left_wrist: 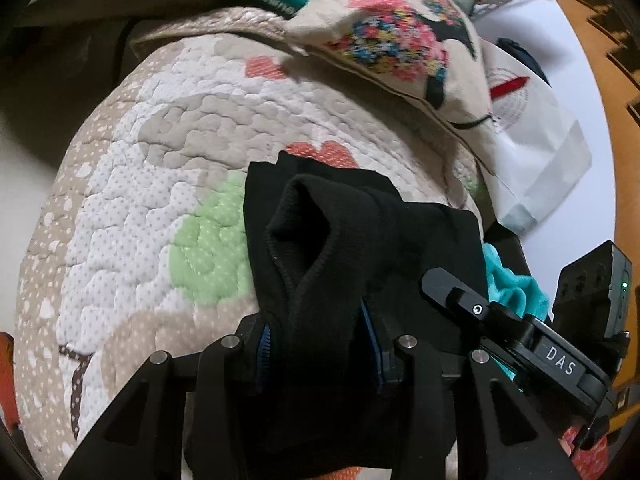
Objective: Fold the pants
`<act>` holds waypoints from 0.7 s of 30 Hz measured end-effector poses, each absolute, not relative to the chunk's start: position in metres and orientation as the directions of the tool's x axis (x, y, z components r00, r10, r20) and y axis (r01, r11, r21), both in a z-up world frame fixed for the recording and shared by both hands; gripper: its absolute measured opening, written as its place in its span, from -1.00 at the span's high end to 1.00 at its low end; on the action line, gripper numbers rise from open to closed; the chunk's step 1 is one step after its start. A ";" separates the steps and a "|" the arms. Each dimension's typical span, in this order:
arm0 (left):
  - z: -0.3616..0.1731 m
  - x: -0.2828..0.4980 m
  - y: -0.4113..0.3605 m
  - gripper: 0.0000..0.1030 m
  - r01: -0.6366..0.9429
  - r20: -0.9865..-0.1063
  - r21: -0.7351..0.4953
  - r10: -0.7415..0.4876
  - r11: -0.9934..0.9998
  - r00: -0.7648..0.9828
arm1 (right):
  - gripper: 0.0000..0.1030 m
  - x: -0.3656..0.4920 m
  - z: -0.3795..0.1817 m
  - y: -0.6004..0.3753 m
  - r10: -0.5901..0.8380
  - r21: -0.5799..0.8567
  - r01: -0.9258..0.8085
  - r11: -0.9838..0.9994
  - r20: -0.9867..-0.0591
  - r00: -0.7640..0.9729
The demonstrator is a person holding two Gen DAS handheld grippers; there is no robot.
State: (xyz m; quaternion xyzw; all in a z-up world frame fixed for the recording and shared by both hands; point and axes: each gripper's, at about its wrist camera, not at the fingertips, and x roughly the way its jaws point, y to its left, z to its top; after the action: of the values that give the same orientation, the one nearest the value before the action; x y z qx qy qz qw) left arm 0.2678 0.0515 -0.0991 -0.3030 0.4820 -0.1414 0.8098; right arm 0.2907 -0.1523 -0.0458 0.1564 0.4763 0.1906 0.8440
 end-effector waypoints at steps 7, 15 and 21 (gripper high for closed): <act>-0.113 0.279 0.051 0.15 -0.105 -0.702 -0.638 -0.519 0.763 0.489 | 0.22 0.306 -0.064 -0.158 0.446 0.436 -0.137 0.890 -0.764 0.466; -0.122 0.281 0.062 0.05 -0.147 -0.663 -0.707 -0.577 0.691 0.477 | -0.25 0.299 -0.078 -0.182 0.453 0.489 -0.053 0.871 -0.756 0.472; -0.122 0.282 0.071 0.00 -0.189 -0.671 -0.705 -0.555 0.684 0.491 | -0.26 0.280 -0.064 -0.179 0.437 0.451 -0.099 0.887 -0.752 0.493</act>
State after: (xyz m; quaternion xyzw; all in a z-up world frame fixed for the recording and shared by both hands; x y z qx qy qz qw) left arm 0.2824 0.0709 -0.1220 -0.3797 0.4903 -0.1180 0.7756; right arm 0.2805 -0.1789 -0.0637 0.1773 0.4778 0.1584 0.8457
